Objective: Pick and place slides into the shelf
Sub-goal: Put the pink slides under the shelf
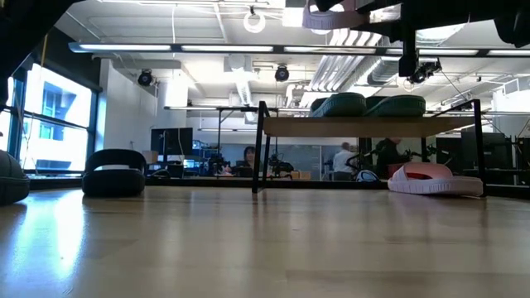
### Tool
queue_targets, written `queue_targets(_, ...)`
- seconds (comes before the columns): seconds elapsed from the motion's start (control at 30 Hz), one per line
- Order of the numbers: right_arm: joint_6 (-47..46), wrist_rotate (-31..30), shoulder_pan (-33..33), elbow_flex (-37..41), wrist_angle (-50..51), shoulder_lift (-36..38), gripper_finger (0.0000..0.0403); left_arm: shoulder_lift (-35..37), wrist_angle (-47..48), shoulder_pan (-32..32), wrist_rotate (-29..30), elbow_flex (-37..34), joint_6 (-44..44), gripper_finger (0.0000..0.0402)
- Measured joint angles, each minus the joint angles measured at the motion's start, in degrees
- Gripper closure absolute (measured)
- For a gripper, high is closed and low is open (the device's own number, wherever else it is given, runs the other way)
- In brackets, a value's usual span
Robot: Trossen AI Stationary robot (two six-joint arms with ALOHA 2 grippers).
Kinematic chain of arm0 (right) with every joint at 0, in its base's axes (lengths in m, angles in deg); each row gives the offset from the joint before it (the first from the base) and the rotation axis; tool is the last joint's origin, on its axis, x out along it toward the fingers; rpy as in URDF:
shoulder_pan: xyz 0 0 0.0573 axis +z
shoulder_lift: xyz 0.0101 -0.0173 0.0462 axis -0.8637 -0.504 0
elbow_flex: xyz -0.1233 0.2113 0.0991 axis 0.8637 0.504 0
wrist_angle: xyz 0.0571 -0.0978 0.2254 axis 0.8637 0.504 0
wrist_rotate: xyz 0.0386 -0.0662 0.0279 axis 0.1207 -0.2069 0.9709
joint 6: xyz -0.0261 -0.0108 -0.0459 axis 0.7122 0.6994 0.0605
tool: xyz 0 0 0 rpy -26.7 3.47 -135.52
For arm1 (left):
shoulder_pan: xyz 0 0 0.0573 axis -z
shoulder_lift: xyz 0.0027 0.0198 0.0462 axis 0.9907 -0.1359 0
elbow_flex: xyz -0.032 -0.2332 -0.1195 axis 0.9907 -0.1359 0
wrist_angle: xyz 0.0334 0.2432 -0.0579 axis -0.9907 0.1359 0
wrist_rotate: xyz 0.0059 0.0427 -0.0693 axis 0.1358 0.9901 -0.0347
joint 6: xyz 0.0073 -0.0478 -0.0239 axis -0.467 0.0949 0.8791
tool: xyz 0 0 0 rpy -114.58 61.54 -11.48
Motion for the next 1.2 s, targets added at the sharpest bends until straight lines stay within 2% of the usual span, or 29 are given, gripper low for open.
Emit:
queue_targets(0.23,0.9,0.1,0.0,0.0,-0.6,0.0,0.0373,0.0,0.0,2.2,0.4,0.0,-2.5,0.0272)
queue_targets(0.47,1.0,0.4,0.0,0.0,-0.6,0.0,0.0373,0.0,0.0,4.5,7.4,0.0,-6.9,0.0178)
queue_targets(0.6,0.5,4.9,-0.1,0.0,0.8,0.1,0.0373,1.5,-0.5,7.0,11.7,0.0,-9.8,0.0145)
queue_targets(0.7,-4.0,11.4,0.0,0.0,5.4,0.2,0.0373,3.9,-0.5,9.1,12.0,0.0,-10.2,0.0139)
queue_targets(0.93,-21.6,25.9,1.7,0.1,26.9,0.8,0.0377,8.6,0.5,12.7,12.3,0.0,-12.6,0.0160)
queue_targets(1.03,-26.1,29.2,4.2,0.1,32.1,1.0,0.0378,9.5,0.5,13.8,12.5,0.0,-13.3,0.0172)
queue_targets(1.2,-33.7,30.1,10.2,0.1,37.1,1.0,0.0379,9.9,0.8,14.9,13.7,0.0,-14.6,0.0188)
